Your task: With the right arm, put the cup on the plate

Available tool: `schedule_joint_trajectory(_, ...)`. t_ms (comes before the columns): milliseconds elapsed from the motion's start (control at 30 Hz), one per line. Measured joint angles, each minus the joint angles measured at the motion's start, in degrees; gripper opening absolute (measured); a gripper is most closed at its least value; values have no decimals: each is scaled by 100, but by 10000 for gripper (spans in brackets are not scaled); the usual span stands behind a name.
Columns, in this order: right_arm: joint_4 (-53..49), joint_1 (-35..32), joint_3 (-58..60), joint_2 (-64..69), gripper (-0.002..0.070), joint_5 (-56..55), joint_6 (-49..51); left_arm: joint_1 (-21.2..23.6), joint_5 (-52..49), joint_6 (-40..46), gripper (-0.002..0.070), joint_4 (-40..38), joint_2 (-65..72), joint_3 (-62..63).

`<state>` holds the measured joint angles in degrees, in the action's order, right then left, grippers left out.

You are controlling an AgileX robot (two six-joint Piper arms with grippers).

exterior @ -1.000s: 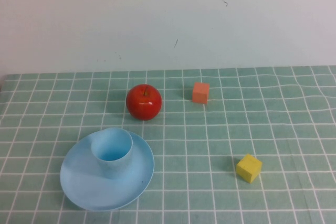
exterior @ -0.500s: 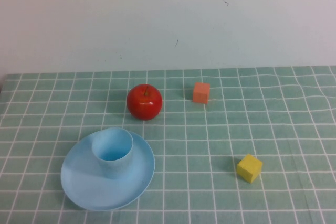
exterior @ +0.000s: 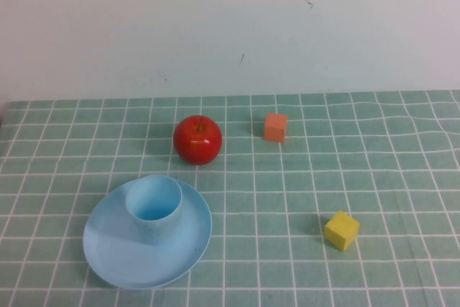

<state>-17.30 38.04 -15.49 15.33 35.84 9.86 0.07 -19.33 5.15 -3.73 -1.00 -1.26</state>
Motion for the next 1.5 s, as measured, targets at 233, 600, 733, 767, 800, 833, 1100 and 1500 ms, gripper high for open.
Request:
schedule_joint_trajectory(233, -11, 0, 61, -10, -3, -39, 4, 0, 0, 0, -3, 0, 0, 0)
schedule_joint_trajectory(600, 13, -1499, 338, -488, -3, -65, 4, 0, 0, 0, -3, 0, 0, 0)
schedule_joint_trajectory(733, 167, -2345, 470, -812, -3, -158, 4, 0, 0, 0, -3, 0, 0, 0)
schedule_joint_trajectory(767, 223, -2572, 497, -889, -3, -178, 4, 0, 0, 0, -3, 0, 0, 0)
schedule_joint_trajectory(800, 294, -2782, 525, -992, -3, -203, 4, 0, 0, 0, -3, 0, 0, 0)
schedule_joint_trajectory(833, 360, -2964, 565, -1106, -3, -229, 4, 0, 0, 0, -3, 0, 0, 0)
schedule_joint_trajectory(1100, 654, -3398, 882, -1593, -3, -277, 4, 0, 0, 0, -3, 0, 0, 0)
schedule_joint_trajectory(1500, 1159, -3402, 1648, -1593, -3, -1243, 4, 0, 0, 0, -3, 0, 0, 0)
